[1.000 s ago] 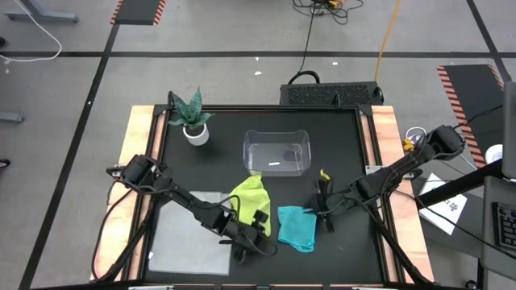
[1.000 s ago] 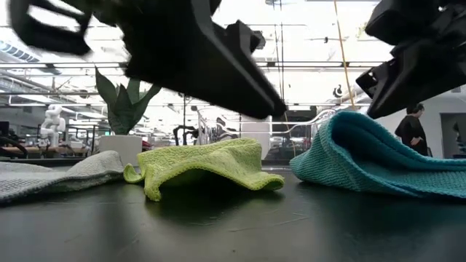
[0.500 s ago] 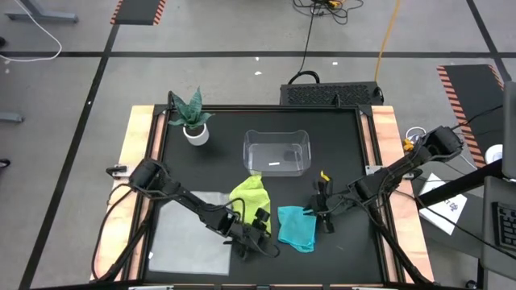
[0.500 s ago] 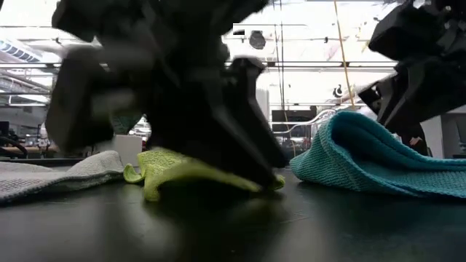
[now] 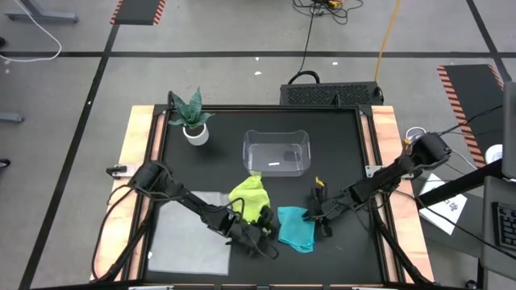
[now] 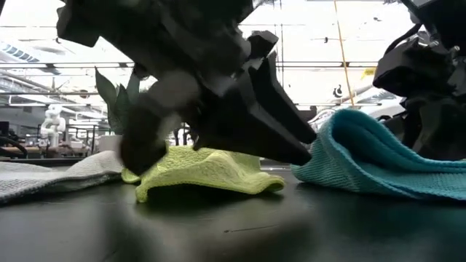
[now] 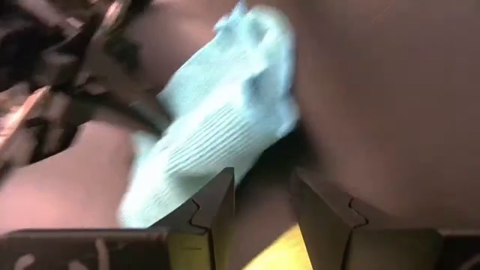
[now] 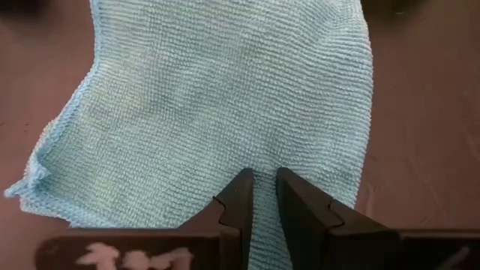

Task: Fold microfiber towels
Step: Fold the blue towel

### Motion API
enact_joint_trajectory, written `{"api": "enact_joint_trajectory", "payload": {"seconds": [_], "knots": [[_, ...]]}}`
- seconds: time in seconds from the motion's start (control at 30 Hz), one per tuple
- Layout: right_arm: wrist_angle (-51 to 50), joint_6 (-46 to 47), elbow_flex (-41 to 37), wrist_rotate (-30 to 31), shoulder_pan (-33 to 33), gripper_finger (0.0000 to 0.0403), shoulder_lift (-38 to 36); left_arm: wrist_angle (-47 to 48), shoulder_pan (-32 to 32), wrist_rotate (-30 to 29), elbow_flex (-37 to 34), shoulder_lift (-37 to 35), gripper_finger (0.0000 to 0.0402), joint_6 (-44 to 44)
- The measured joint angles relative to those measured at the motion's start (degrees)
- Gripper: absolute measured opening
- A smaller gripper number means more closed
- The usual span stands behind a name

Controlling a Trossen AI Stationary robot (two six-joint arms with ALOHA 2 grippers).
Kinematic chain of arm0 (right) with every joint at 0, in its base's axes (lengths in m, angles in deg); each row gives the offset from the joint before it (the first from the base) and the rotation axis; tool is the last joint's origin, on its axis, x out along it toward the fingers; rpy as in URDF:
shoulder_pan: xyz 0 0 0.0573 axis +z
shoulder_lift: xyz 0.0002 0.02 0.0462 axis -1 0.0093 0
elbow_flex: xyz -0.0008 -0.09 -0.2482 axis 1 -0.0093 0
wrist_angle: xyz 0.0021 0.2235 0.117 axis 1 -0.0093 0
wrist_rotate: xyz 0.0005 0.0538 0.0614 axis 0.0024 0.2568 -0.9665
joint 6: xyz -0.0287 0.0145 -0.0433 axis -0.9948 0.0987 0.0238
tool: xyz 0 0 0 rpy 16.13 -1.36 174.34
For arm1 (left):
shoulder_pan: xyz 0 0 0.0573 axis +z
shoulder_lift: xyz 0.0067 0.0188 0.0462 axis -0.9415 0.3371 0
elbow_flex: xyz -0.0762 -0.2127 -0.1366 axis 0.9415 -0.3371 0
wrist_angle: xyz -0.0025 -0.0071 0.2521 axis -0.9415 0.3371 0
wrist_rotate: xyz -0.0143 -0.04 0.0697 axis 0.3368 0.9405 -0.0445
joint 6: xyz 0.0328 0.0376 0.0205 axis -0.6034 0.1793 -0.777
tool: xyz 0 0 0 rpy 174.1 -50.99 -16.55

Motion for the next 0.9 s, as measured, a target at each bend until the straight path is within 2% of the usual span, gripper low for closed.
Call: {"api": "enact_joint_trajectory", "payload": {"seconds": [0.13, 0.33, 0.57, 0.9], "knots": [[0.37, -0.1, 0.03, 0.13, 0.0, 0.0055, 0.79, 1.89, 1.25, -2.94, 0.0, 0.0, 0.0136, -7.5], [0.01, -0.29, 0.03, 0.2, -0.04, 0.0055, 0.79, 4.06, 1.66, 0.46, -0.02, 0.02, 0.0136, -14.5], [-0.45, 0.08, -0.02, 0.09, -0.65, 0.0055, 0.81, -4.69, -0.96, 0.24, 0.0, 0.0, 0.0136, -22.7], [0.07, 0.13, -0.06, -0.26, -1.4, 0.0055, 0.9, -4.81, -0.08, 1.08, 0.0, 0.0, 0.0136, -26.5]]}}
